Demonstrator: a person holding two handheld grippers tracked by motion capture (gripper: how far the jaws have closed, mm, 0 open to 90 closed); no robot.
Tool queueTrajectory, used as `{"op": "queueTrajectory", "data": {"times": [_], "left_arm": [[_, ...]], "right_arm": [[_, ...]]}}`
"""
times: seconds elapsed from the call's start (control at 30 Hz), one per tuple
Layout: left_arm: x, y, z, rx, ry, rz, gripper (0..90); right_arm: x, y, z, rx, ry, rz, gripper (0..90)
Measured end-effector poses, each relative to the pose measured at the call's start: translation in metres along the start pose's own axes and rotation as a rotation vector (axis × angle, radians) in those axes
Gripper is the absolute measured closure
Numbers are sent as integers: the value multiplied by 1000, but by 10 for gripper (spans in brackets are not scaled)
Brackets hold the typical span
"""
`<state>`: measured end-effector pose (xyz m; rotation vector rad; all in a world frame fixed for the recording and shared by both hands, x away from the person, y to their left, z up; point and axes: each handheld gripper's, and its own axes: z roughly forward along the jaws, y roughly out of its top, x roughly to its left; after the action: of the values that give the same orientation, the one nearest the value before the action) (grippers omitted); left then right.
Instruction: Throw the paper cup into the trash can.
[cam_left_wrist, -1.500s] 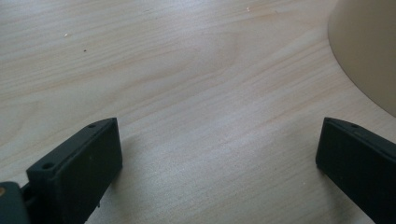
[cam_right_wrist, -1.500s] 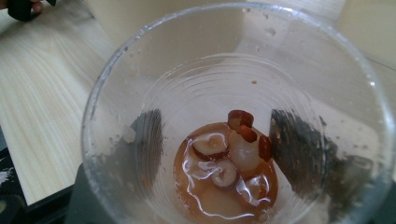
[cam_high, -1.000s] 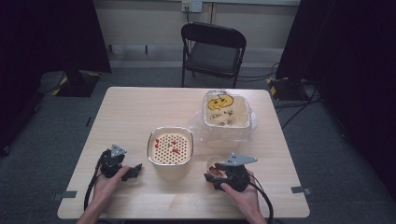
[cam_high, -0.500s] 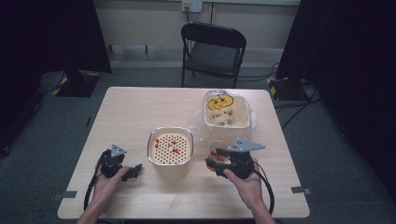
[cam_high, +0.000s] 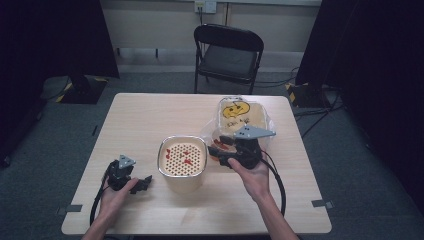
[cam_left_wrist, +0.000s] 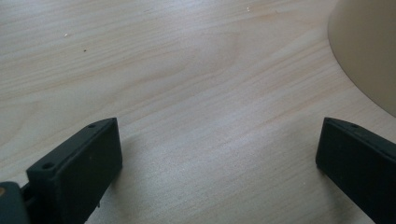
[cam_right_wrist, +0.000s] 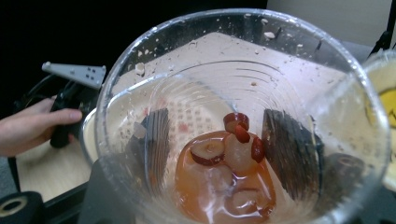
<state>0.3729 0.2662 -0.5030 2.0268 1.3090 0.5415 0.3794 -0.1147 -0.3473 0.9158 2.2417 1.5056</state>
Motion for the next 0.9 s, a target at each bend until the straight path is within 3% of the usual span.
{"op": "queueTrajectory", "data": {"times": [0.37, 0.53, 0.8, 0.83, 0.9], "left_arm": [[0, 0, 0, -1, 0, 0, 0], [0, 0, 0, 0, 0, 0, 0], [0, 0, 0, 0, -1, -1, 0], [0, 0, 0, 0, -1, -1, 0], [0, 0, 0, 0, 0, 0, 0]], "right_arm": [[-5, 23, 28, -77, -7, -5, 446], [-6, 31, 39, -111, -24, -30, 456], [-2, 46, 56, -137, -93, -139, 466], [0, 48, 59, -122, -110, -183, 467], [1, 48, 60, -111, -119, -198, 467]]}}
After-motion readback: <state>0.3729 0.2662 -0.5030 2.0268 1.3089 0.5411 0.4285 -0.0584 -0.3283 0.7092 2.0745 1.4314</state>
